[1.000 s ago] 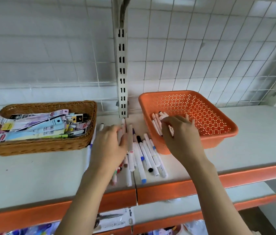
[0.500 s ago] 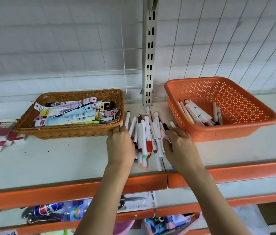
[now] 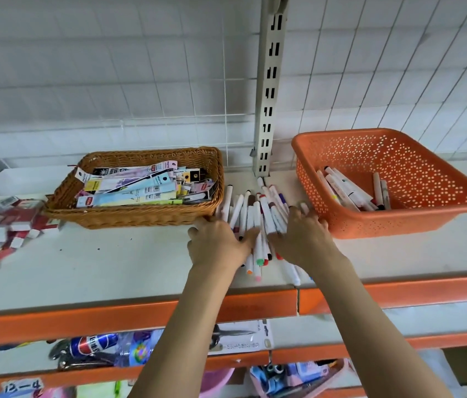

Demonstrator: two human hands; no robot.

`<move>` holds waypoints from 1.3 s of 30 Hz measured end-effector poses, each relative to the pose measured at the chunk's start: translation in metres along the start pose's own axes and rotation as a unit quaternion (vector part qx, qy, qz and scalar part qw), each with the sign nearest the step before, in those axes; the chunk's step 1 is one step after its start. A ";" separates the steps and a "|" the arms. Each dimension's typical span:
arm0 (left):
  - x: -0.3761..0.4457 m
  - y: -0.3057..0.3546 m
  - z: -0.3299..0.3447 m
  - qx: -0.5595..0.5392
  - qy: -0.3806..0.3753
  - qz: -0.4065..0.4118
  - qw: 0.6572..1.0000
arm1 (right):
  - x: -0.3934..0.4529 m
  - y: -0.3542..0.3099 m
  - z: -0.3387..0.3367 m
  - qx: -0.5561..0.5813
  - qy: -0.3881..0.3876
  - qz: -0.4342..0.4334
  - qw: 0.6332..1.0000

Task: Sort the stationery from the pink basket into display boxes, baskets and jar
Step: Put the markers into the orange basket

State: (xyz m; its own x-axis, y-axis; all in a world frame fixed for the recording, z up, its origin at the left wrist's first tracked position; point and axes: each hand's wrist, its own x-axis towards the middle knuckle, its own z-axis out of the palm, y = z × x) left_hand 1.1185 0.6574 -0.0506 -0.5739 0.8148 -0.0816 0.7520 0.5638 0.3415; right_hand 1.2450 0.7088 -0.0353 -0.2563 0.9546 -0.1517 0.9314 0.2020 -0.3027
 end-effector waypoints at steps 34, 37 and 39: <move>-0.008 0.007 -0.021 -0.049 -0.047 0.071 0.995 | 0.037 -0.021 -0.003 -0.072 -0.012 -0.004 0.997; -0.012 0.002 -0.021 -0.049 -0.040 0.082 0.995 | 0.036 -0.017 0.000 -0.063 0.007 0.002 0.998; -0.014 0.000 -0.020 -0.056 -0.022 0.085 0.995 | 0.035 -0.013 0.002 -0.075 0.033 0.000 0.997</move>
State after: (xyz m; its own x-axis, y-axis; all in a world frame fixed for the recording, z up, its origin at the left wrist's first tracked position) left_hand 1.1197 0.6435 -0.0304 -0.4238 0.9041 -0.0543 0.7955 0.4002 0.4550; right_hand 1.2237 0.7395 -0.0384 -0.2438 0.9658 -0.0881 0.9608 0.2281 -0.1574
